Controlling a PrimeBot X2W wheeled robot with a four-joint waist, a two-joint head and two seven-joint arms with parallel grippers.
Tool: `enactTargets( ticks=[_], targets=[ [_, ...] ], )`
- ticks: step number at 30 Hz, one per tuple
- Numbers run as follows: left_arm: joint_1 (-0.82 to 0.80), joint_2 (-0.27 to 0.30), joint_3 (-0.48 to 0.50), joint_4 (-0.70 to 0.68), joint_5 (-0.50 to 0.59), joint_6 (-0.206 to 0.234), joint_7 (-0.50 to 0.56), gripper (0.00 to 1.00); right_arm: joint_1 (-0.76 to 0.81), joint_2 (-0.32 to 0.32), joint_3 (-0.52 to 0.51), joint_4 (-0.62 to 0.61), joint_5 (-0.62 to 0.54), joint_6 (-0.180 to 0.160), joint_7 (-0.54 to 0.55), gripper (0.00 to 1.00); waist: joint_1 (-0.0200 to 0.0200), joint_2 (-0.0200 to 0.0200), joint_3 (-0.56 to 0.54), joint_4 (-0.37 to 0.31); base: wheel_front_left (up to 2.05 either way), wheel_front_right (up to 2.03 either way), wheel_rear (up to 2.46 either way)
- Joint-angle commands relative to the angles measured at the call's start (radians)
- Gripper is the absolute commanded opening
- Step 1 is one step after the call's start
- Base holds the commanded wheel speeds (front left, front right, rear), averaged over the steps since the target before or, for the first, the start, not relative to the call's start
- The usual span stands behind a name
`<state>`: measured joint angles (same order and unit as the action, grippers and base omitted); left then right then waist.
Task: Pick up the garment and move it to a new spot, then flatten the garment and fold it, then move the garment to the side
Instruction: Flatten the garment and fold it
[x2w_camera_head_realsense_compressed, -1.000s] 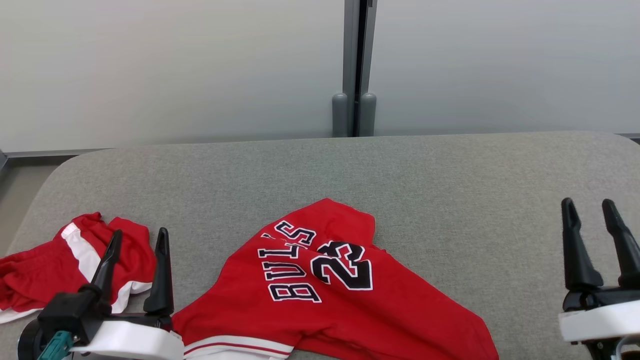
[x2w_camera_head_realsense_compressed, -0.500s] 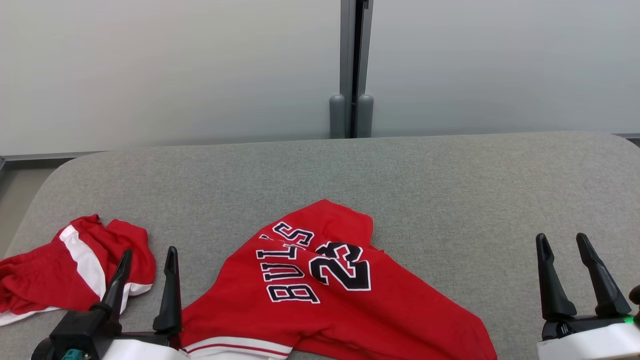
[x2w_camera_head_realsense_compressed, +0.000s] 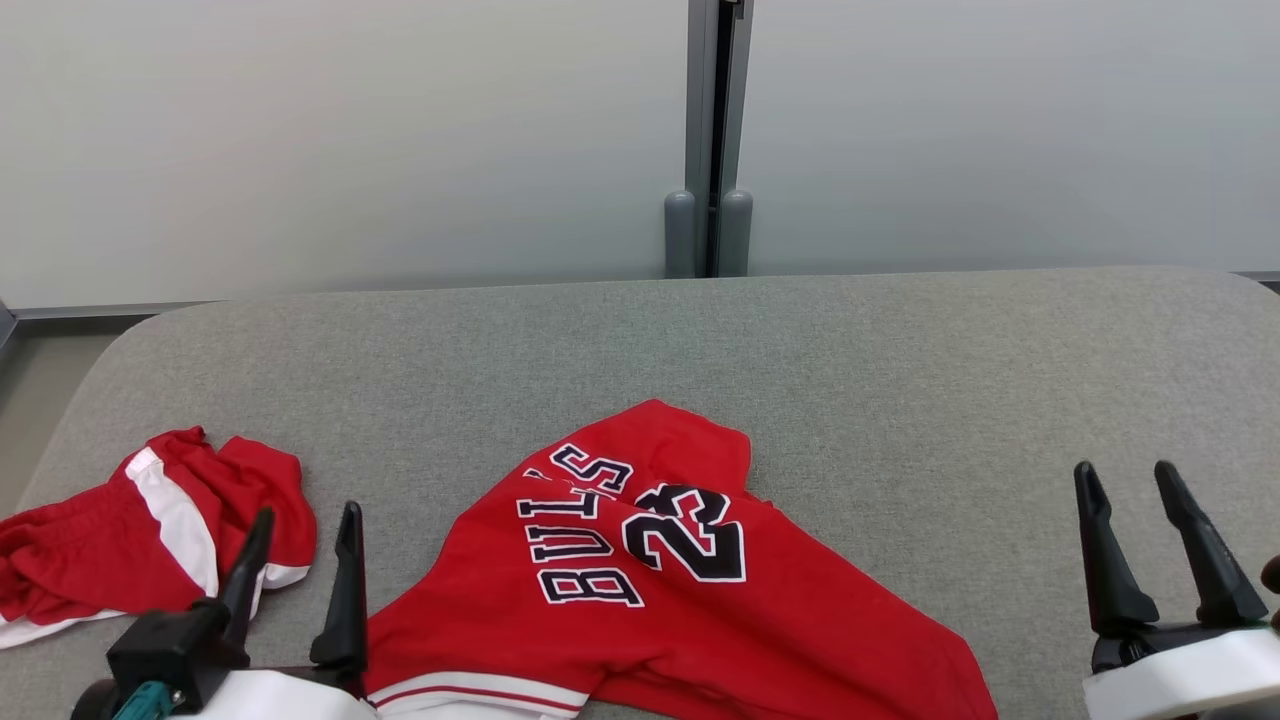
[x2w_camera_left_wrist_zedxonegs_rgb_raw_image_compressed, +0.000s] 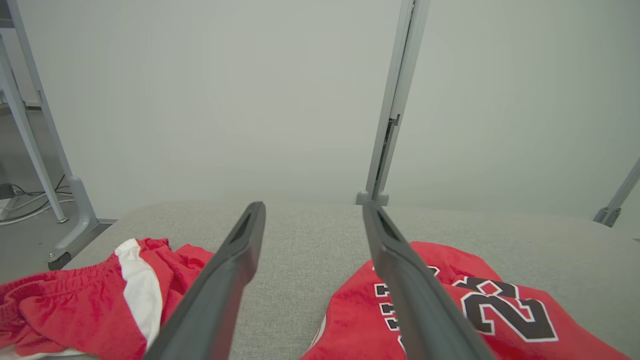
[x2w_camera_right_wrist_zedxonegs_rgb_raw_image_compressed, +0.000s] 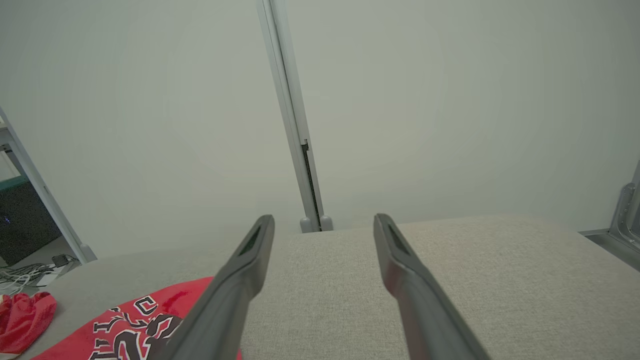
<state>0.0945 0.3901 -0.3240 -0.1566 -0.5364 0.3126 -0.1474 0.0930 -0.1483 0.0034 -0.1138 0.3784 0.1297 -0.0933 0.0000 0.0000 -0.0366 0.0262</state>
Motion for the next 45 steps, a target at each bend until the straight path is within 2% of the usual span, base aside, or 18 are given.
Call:
enactTargets(
  ticks=[1,4,12,18,31,41,42,43,44,45],
  targets=[
    [0.013,0.007,-0.005,0.003,-0.028,-0.006,0.042,1.0,0.017,-0.017,-0.006,0.005,0.017,0.002,0.044,1.0,0.0,0.0,-0.001,0.0,0.0,0.0,0.0],
    [0.024,0.02,-0.002,-0.006,-0.051,0.0,0.088,1.0,0.031,-0.029,-0.017,0.001,0.041,0.002,0.09,1.0,0.0,0.0,0.0,0.001,0.0,0.0,0.0],
    [0.106,0.057,-0.02,-0.025,-0.138,0.02,0.276,1.0,0.161,-0.066,0.003,0.036,0.152,0.002,0.32,1.0,0.0,0.0,0.012,0.012,0.0,0.0,0.0],
    [0.152,0.06,-0.063,0.008,-0.223,-0.011,0.407,1.0,0.223,-0.059,0.052,0.057,0.206,0.002,0.436,1.0,0.0,0.0,0.028,0.016,0.0,0.0,0.0],
    [0.088,0.042,-0.114,0.118,-0.279,-0.07,0.497,1.0,0.144,-0.025,0.108,0.171,0.234,0.002,0.456,1.0,0.0,0.0,0.091,0.017,0.0,0.0,0.0],
    [0.011,-0.015,-0.127,0.272,-0.34,-0.162,0.497,1.0,0.1,-0.026,0.164,0.23,0.258,0.002,0.435,1.0,0.0,0.0,0.112,0.015,0.0,0.0,0.0],
    [0.004,-0.018,-0.128,0.286,-0.34,-0.166,0.494,1.0,0.097,-0.027,0.17,0.235,0.261,0.002,0.432,0.8,0.0,0.0,0.113,0.014,0.0,0.0,0.0],
    [0.0,-0.023,-0.131,0.297,-0.345,-0.174,0.494,0.96,0.094,-0.028,0.177,0.241,0.266,0.002,0.43,0.49,0.0,0.0,0.112,0.014,0.0,0.0,0.0],
    [-0.003,-0.03,-0.13,0.304,-0.352,-0.185,0.487,0.72,0.092,-0.028,0.184,0.245,0.269,0.002,0.429,0.33,0.0,0.0,0.112,0.014,0.0,0.0,0.0],
    [-0.007,-0.035,-0.127,0.308,-0.355,-0.193,0.478,0.25,0.089,-0.029,0.188,0.246,0.273,0.002,0.425,0.07,0.0,0.0,0.111,0.014,0.0,0.0,0.0]
  ],
)
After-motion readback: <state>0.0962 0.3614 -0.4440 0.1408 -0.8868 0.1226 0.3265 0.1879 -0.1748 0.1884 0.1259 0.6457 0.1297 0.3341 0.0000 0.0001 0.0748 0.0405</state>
